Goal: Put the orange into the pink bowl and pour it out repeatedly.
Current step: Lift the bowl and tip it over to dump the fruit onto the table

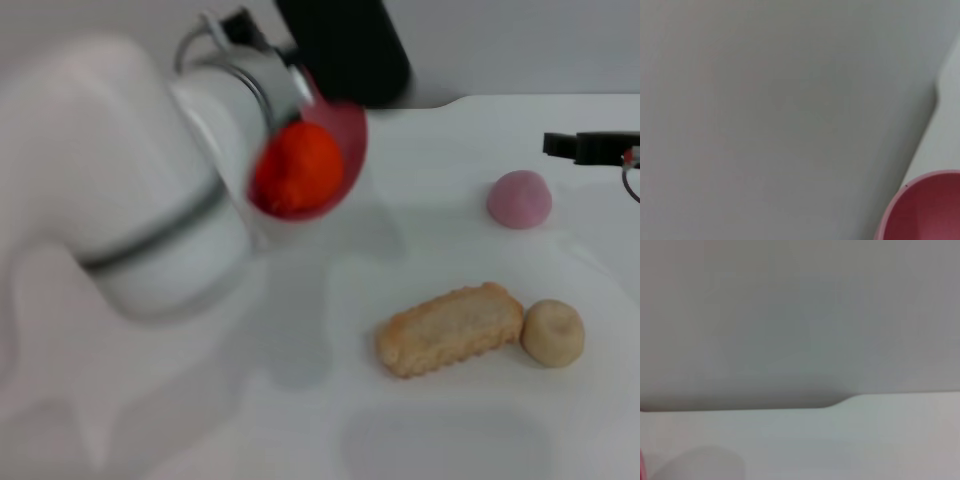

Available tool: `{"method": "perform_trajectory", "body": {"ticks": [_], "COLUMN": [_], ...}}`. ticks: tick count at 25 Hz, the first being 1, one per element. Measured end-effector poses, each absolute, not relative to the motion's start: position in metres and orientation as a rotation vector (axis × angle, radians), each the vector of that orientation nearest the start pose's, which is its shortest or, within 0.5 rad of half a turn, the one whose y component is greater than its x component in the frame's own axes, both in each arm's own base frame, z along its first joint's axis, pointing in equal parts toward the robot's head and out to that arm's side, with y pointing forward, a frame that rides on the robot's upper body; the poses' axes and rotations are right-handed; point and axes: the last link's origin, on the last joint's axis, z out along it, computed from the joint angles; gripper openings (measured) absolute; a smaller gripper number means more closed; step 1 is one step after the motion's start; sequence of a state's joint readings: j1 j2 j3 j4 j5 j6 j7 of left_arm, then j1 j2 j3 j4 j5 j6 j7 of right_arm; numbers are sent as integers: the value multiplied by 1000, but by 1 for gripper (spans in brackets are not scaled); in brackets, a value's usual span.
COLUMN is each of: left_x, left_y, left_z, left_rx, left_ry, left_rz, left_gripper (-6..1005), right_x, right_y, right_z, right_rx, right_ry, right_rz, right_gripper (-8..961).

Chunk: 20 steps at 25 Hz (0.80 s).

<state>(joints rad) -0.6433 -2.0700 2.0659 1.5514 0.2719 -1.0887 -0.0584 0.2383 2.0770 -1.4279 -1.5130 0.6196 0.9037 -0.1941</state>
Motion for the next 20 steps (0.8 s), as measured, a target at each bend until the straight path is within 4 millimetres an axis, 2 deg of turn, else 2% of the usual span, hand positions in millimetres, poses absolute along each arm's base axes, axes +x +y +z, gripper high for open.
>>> {"method": "perform_trajectory", "body": {"ticks": [1, 2, 3, 6, 8, 9, 10, 12, 13, 14, 15, 18, 19, 20], "left_x": [-73, -70, -67, -67, -66, -65, -64, -64, -63, -63, -62, -63, -68, -69], "left_y": [372, 359, 353, 353, 346, 328, 323, 323, 316, 316, 310, 309, 307, 307], "left_z": [-41, -59, -65, -65, -73, -89, -93, -93, -96, -96, -99, -101, -108, -108], "left_rx": [-2019, -2005, -1997, -1997, -1997, -1947, -1914, -1914, -1883, -1883, -1833, -1812, -1765, -1761], "left_ry": [18, 234, 312, 312, 379, 589, 662, 662, 734, 734, 827, 865, 959, 965], "left_rz": [413, 495, 512, 512, 521, 527, 521, 521, 511, 511, 498, 501, 529, 531], "left_gripper": [42, 42, 42, 42, 42, 42, 42, 42, 42, 42, 42, 42, 42, 42], "right_x": [231, 234, 236, 241, 243, 243, 243, 243, 243, 243, 244, 243, 243, 243], "right_y": [363, 362, 362, 361, 362, 362, 362, 362, 362, 362, 362, 362, 362, 362], "right_z": [44, 44, 44, 45, 45, 45, 45, 44, 43, 43, 43, 42, 42, 42], "right_rx": [-1933, -1930, -1925, -1915, -1912, -1912, -1913, -1915, -1917, -1917, -1917, -1921, -1921, -1921], "right_ry": [1225, 1230, 1236, 1248, 1253, 1253, 1253, 1254, 1255, 1255, 1256, 1255, 1255, 1255], "right_rz": [235, 231, 228, 221, 216, 216, 215, 214, 212, 212, 210, 208, 208, 207], "right_gripper": [548, 548, 548, 548, 547, 547, 547, 547, 547, 547, 547, 547, 547, 547]}}
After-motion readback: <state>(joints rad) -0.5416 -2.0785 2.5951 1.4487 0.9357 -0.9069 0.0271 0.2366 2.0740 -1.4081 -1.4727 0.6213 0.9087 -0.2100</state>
